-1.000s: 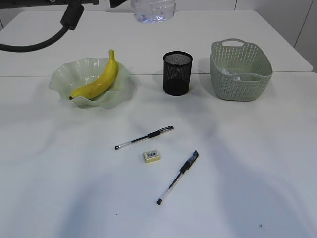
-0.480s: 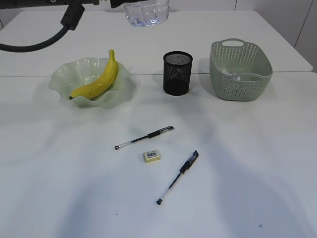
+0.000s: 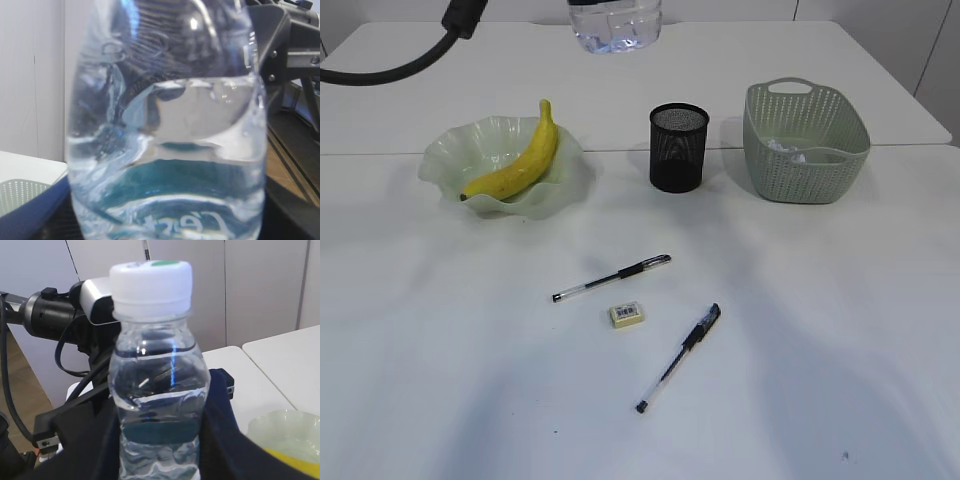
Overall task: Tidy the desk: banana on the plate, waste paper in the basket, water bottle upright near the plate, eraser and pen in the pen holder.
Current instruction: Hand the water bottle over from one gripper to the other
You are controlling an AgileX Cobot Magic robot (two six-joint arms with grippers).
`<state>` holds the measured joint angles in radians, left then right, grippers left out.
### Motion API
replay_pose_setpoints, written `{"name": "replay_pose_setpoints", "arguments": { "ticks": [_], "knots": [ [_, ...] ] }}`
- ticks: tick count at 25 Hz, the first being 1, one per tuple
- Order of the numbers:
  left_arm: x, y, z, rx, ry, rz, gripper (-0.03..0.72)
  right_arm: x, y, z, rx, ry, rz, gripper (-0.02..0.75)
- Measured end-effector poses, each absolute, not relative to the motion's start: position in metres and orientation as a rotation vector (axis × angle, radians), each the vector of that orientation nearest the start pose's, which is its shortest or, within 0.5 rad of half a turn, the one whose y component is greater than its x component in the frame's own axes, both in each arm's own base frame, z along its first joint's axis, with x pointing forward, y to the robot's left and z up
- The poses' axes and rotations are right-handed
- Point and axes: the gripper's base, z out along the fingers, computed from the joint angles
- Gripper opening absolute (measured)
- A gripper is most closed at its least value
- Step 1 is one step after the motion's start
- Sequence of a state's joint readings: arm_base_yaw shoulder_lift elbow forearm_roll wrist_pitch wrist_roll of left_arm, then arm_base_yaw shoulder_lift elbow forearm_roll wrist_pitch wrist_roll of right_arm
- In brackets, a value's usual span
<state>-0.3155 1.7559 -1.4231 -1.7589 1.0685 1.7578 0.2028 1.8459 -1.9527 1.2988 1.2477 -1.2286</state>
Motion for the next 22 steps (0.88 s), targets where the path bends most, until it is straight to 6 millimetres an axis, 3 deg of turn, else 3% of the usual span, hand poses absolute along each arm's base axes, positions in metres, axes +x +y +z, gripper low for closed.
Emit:
{"name": "replay_pose_setpoints", "arguments": {
  "ticks": [4, 10, 22],
  "knots": [
    [0.3413, -0.1938, 0.3577, 0.954, 1.345, -1.156, 0.572, 0.3637, 0.1597, 0.437, -1.164, 1.484, 1.042, 0.285],
    [0.3408, -0.1944, 0.3577, 0.953, 1.347, -1.163, 0.461, 0.364, 0.1596, 0.4369, -1.164, 1.484, 1.038, 0.285],
    [0.3408, -0.1944, 0.3577, 0.951, 1.349, -1.166, 0.409, 0.364, 0.1596, 0.4369, -1.17, 1.478, 1.031, 0.285]
  ]
}}
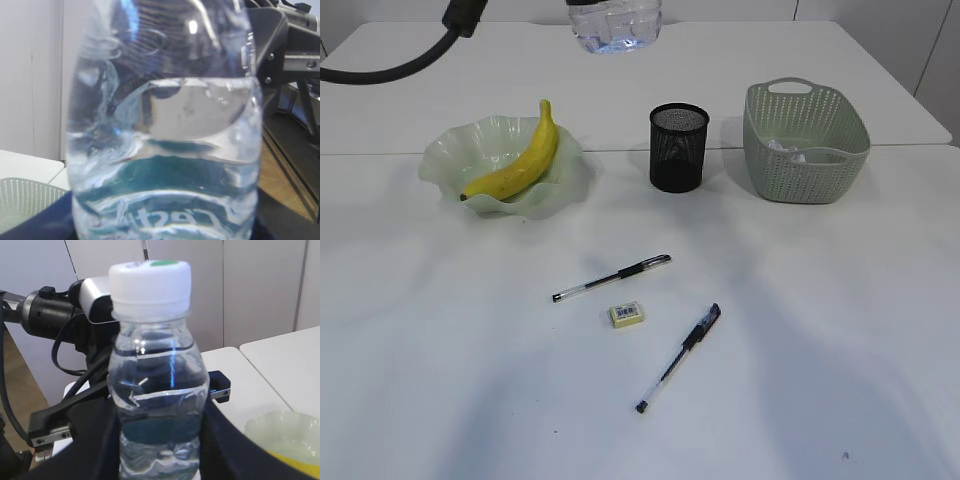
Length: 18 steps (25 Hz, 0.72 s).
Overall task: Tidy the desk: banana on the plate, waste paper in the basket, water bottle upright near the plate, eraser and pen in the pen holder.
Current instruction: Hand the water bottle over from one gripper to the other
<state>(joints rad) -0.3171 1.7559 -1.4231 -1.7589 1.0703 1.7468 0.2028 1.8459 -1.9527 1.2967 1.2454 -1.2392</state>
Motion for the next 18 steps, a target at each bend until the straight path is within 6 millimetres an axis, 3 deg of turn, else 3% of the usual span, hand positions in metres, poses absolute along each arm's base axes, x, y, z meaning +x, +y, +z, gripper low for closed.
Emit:
{"name": "replay_pose_setpoints", "arguments": {
  "ticks": [18],
  "knots": [
    [0.3408, -0.1944, 0.3577, 0.95, 1.35, -1.167, 0.406, 0.364, 0.1596, 0.4369, -1.17, 1.478, 1.031, 0.285]
  ]
}}
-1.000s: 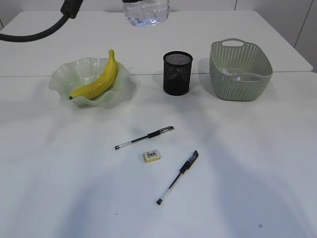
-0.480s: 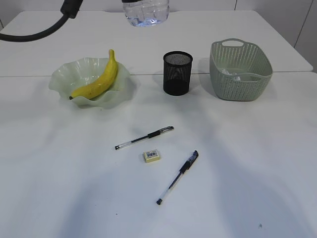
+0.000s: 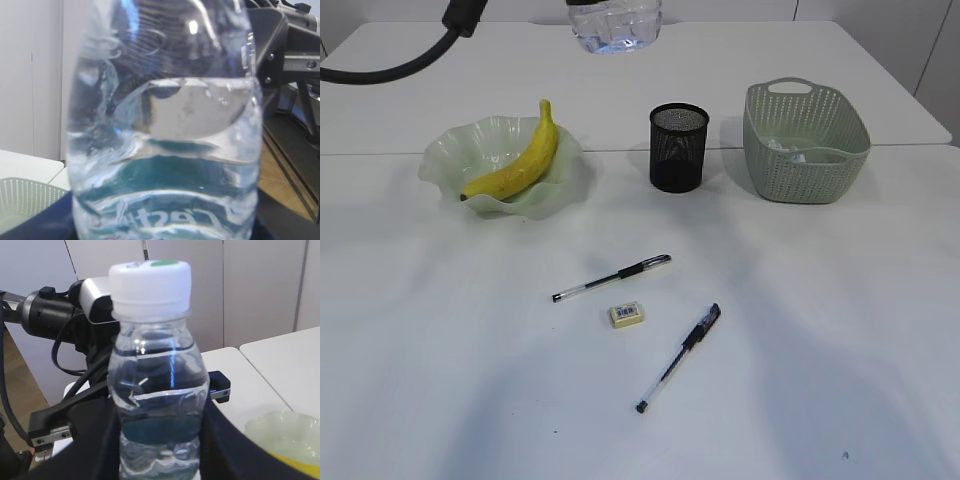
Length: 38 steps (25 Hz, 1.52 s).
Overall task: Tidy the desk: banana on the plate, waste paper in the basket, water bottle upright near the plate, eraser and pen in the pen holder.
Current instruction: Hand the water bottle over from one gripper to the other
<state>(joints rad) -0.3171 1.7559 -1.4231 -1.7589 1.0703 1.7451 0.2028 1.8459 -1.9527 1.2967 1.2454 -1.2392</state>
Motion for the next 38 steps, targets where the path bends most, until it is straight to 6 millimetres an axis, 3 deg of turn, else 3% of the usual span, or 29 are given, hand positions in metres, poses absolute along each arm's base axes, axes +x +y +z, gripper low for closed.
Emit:
{"name": "replay_pose_setpoints", "arguments": {
  "ticks": [15, 38],
  "knots": [
    [0.3408, -0.1944, 0.3577, 0.95, 1.35, -1.167, 0.406, 0.364, 0.1596, 0.4369, -1.17, 1.478, 1.031, 0.292],
    [0.3408, -0.1944, 0.3577, 0.948, 1.353, -1.17, 0.371, 0.3639, 0.1597, 0.437, -1.122, 1.529, 1.083, 0.478]
  ]
}}
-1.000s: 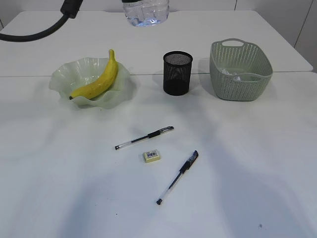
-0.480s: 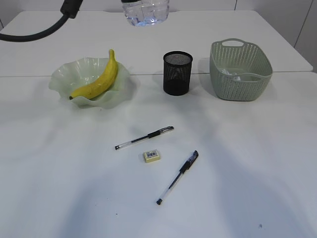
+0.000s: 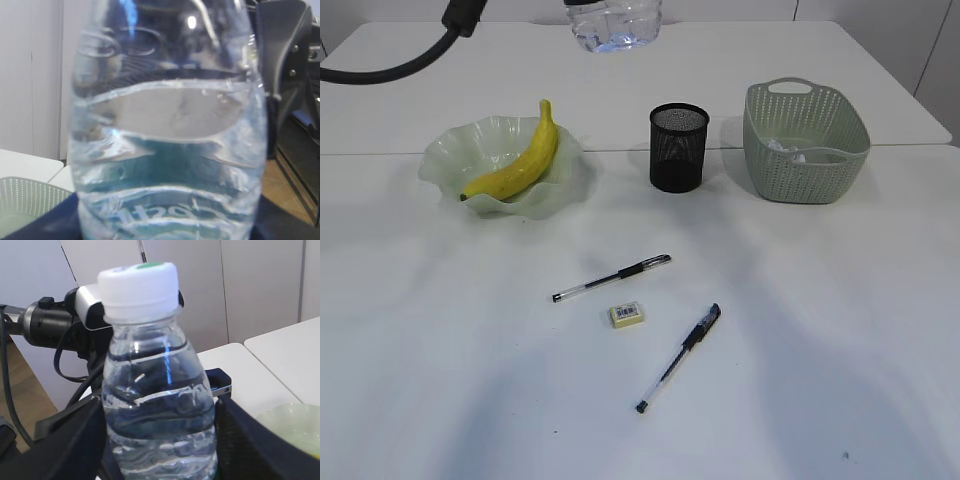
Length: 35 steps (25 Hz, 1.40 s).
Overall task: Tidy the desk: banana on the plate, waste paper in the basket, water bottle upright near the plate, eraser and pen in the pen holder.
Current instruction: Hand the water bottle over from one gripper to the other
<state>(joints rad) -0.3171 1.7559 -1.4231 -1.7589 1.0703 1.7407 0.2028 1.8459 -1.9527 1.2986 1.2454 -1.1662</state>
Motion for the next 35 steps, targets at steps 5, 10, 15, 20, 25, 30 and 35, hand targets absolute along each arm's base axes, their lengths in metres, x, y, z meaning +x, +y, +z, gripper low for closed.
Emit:
{"name": "replay_pose_setpoints", "arguments": {
  "ticks": [5, 10, 15, 20, 25, 30, 35],
  "knots": [
    [0.341, -0.194, 0.358, 0.948, 1.353, -1.17, 0.37, 0.364, 0.16, 0.437, -1.115, 1.533, 1.087, 0.489],
    [0.341, -0.194, 0.358, 0.948, 1.353, -1.17, 0.37, 0.364, 0.16, 0.437, -1.107, 1.543, 1.094, 0.491],
    [0.341, -0.194, 0.356, 0.961, 1.361, -1.151, 0.369, 0.365, 0.16, 0.437, -1.081, 1.569, 1.112, 0.546],
    [0.342, -0.194, 0.355, 0.968, 1.374, -1.126, 0.367, 0.365, 0.16, 0.439, -1.064, 1.565, 1.118, 0.569],
    [0.343, -0.194, 0.354, 0.965, 1.383, -1.112, 0.367, 0.366, 0.159, 0.439, -1.064, 1.569, 1.102, 0.572],
    [0.347, -0.19, 0.353, 0.943, 1.4, -1.085, 0.365, 0.368, 0.159, 0.44, -1.044, 1.571, 1.085, 0.572],
    [0.353, -0.183, 0.353, 0.913, 1.421, -1.05, 0.365, 0.37, 0.158, 0.44, -1.024, 1.576, 1.059, 0.573]
  ]
}}
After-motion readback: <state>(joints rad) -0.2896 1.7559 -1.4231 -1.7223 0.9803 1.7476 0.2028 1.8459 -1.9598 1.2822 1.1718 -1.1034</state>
